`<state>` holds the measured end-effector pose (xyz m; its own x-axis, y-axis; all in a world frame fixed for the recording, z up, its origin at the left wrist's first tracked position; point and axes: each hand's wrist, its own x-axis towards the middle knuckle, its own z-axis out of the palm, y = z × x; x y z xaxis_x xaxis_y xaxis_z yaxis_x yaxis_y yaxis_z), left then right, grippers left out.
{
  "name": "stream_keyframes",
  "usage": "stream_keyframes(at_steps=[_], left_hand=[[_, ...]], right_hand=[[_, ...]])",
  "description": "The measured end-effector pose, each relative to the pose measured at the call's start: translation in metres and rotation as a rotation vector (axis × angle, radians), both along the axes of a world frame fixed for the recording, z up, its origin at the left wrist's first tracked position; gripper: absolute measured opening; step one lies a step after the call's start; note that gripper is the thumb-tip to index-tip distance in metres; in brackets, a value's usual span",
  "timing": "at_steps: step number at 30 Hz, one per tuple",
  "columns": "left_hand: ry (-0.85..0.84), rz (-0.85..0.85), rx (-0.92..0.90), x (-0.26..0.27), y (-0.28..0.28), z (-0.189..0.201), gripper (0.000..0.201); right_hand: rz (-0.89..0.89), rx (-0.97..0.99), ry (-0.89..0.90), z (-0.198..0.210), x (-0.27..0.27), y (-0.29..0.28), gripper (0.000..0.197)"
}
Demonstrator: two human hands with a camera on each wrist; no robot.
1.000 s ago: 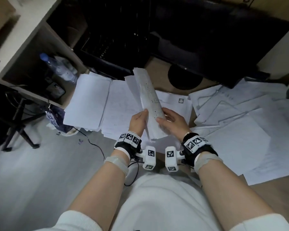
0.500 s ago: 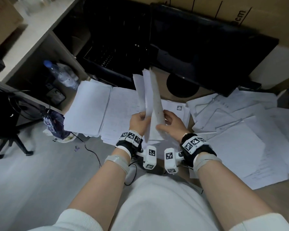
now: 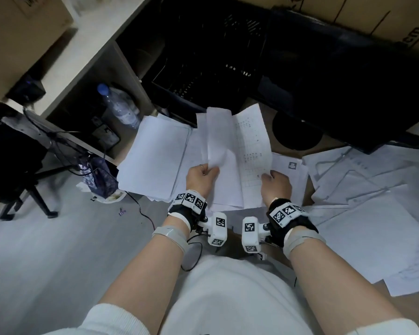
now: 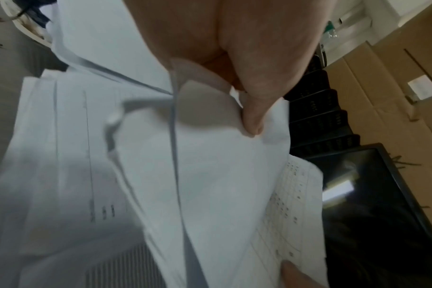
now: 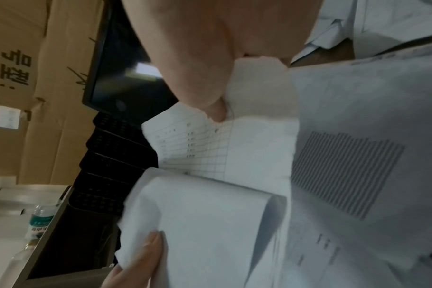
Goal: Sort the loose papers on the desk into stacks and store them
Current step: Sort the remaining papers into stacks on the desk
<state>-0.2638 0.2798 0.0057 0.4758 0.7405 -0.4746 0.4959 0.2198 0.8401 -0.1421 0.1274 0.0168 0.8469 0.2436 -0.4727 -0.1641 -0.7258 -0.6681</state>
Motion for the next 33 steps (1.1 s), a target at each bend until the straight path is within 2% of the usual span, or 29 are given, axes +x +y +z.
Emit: stream_keyframes(at_steps=[5, 8, 12, 14, 17, 20, 21, 23, 25, 27, 29, 33], left_hand=[[0.060, 0.088, 0.125, -0.021, 0.046, 0.006, 0.044], [0.026, 0.092, 0.137, -0.027, 0.071, 0.009, 0.052], [-0.101, -0.003, -0.003, -0.028, 0.080, 0.008, 0.037], [-0.140, -0.048, -0.073, -0.028, 0.079, 0.014, 0.035], [-0.183, -0.080, -0.115, -0.031, 0.085, 0.016, 0.017], [-0.160, -0.058, -0.172, -0.032, 0.089, 0.008, 0.012], [-0.145, -0.075, -0.186, -0.031, 0.088, 0.006, 0.013], [-0.151, -0.133, -0.220, -0.026, 0.084, 0.008, 0.014], [-0.144, -0.191, -0.265, -0.020, 0.080, 0.010, 0.014], [-0.128, -0.243, -0.286, -0.013, 0.073, 0.011, 0.016], [-0.117, -0.282, -0.300, -0.005, 0.063, 0.011, 0.019], [-0.060, -0.284, -0.333, 0.011, 0.037, 0.009, 0.015]], right_hand=[[-0.164, -0.035, -0.124, 0.008, -0.009, 0.041, 0.029], [-0.116, 0.066, -0.167, 0.018, -0.016, 0.062, 0.025], [0.181, 0.232, 0.003, 0.026, -0.044, 0.098, 0.020], [0.303, 0.317, 0.112, 0.027, -0.056, 0.109, 0.026], [0.362, 0.345, 0.202, 0.028, -0.063, 0.110, 0.031], [0.254, 0.302, 0.165, 0.020, -0.062, 0.100, 0.027], [0.182, 0.253, 0.106, 0.017, -0.060, 0.095, 0.031], [-0.015, 0.139, 0.073, 0.012, -0.055, 0.082, 0.053], [-0.213, 0.092, 0.180, 0.009, -0.048, 0.066, 0.073], [-0.382, 0.093, 0.313, 0.001, -0.038, 0.047, 0.079], [-0.425, 0.110, 0.387, -0.005, -0.031, 0.029, 0.083], [-0.361, 0.195, 0.454, -0.006, -0.027, 0.003, 0.077]])
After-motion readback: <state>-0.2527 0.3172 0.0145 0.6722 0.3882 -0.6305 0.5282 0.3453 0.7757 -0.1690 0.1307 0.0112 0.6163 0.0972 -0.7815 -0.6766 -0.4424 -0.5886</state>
